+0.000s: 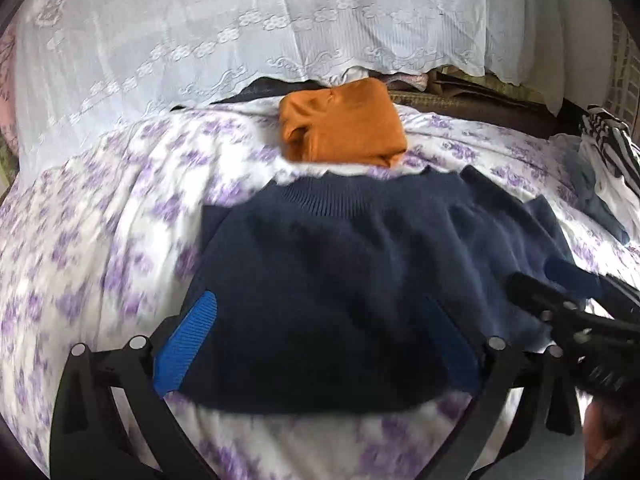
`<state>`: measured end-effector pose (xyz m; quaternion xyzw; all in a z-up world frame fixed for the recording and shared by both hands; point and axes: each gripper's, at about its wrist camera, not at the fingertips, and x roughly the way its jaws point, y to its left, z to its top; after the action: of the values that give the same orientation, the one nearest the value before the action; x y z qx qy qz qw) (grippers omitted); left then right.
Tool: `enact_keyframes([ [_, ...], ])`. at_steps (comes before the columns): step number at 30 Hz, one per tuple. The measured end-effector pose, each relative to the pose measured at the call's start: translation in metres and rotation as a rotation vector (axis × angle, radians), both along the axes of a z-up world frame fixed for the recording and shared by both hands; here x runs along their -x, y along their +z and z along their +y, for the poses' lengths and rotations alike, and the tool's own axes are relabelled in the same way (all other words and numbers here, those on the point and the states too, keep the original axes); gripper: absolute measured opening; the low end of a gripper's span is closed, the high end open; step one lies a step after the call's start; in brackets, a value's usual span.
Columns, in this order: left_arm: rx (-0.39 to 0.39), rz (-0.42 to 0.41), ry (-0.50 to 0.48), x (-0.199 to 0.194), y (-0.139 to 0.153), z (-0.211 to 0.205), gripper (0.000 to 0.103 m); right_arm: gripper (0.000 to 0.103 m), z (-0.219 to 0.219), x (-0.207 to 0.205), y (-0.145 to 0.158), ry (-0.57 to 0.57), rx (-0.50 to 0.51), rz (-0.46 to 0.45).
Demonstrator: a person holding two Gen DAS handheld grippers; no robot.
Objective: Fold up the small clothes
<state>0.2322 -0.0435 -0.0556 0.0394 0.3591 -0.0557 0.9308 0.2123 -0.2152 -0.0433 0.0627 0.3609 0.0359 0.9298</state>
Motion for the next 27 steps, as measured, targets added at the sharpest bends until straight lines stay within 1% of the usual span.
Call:
enact_keyframes([
  [1, -0.019, -0.005, 0.016, -0.003, 0.0, 0.0, 0.098, 0.069, 0.002, -0.011, 0.001, -0.012, 0.029, 0.005],
  [2, -0.033, 0.004, 0.023, -0.011, -0.003, -0.001, 0.098, 0.069, 0.002, -0.023, -0.003, -0.021, 0.037, 0.028],
  [3, -0.032, 0.047, 0.019, -0.027, -0.013, -0.002, 0.098, 0.069, 0.0, -0.034, -0.01, -0.017, 0.024, 0.065],
  [4, -0.02, 0.091, 0.021, -0.037, -0.024, 0.0, 0.099, 0.072, -0.001, -0.046, -0.026, -0.005, 0.004, 0.119],
  [5, 0.002, 0.12, 0.028, -0.042, -0.035, 0.004, 0.099, 0.075, 0.0, -0.047, -0.033, -0.002, 0.007, 0.103],
  [6, 0.024, 0.105, 0.03, -0.042, -0.037, 0.007, 0.099, 0.075, 0.003, -0.043, -0.035, 0.004, 0.029, 0.059],
  [8, 0.016, 0.096, 0.015, -0.042, -0.032, 0.006, 0.099, 0.074, 0.002, -0.043, -0.03, 0.007, 0.024, 0.062],
  [9, 0.025, 0.08, 0.011, -0.04, -0.03, 0.007, 0.098, 0.072, -0.001, -0.041, -0.029, 0.001, 0.012, 0.05],
  [10, 0.048, 0.065, 0.015, -0.035, -0.026, 0.011, 0.098, 0.072, -0.006, -0.034, -0.026, -0.021, -0.012, 0.024],
  [12, 0.09, 0.035, -0.002, -0.028, -0.016, 0.019, 0.099, 0.073, -0.012, -0.024, -0.02, -0.036, -0.015, 0.013],
  [13, 0.097, 0.028, -0.004, -0.023, -0.014, 0.021, 0.099, 0.074, -0.013, -0.016, -0.02, -0.036, -0.006, 0.009],
  [15, 0.069, 0.057, 0.005, -0.021, -0.02, 0.019, 0.099, 0.075, -0.015, -0.008, -0.028, -0.032, 0.019, 0.032],
  [16, 0.039, 0.102, 0.005, -0.025, -0.03, 0.016, 0.099, 0.076, -0.015, -0.005, -0.031, -0.014, 0.025, 0.04],
  [17, -0.011, 0.136, 0.013, -0.03, -0.041, 0.01, 0.099, 0.078, -0.015, -0.004, -0.03, -0.004, 0.023, 0.038],
  [18, -0.023, 0.124, 0.017, -0.029, -0.04, 0.008, 0.099, 0.081, -0.014, -0.005, -0.031, 0.002, 0.021, 0.041],
  [20, -0.04, 0.1, 0.016, -0.025, -0.037, 0.007, 0.099, 0.082, -0.015, -0.005, -0.03, 0.002, 0.019, 0.032],
  [21, -0.035, 0.09, 0.024, -0.023, -0.034, 0.009, 0.099, 0.081, -0.016, -0.001, -0.028, -0.007, 0.01, 0.015],
  [23, 0.0, 0.06, 0.028, -0.015, -0.025, 0.014, 0.099, 0.081, -0.023, 0.009, -0.019, -0.046, -0.001, -0.041],
  [24, 0.027, 0.032, 0.016, -0.008, -0.019, 0.016, 0.099, 0.081, -0.025, 0.013, -0.017, -0.048, -0.009, -0.05],
  [25, 0.033, 0.016, 0.008, -0.001, -0.016, 0.015, 0.099, 0.081, -0.026, 0.016, -0.016, -0.048, -0.012, -0.048],
  [27, 0.014, -0.008, -0.021, 0.011, -0.013, 0.009, 0.099, 0.081, -0.029, 0.017, -0.022, -0.062, -0.005, -0.019],
])
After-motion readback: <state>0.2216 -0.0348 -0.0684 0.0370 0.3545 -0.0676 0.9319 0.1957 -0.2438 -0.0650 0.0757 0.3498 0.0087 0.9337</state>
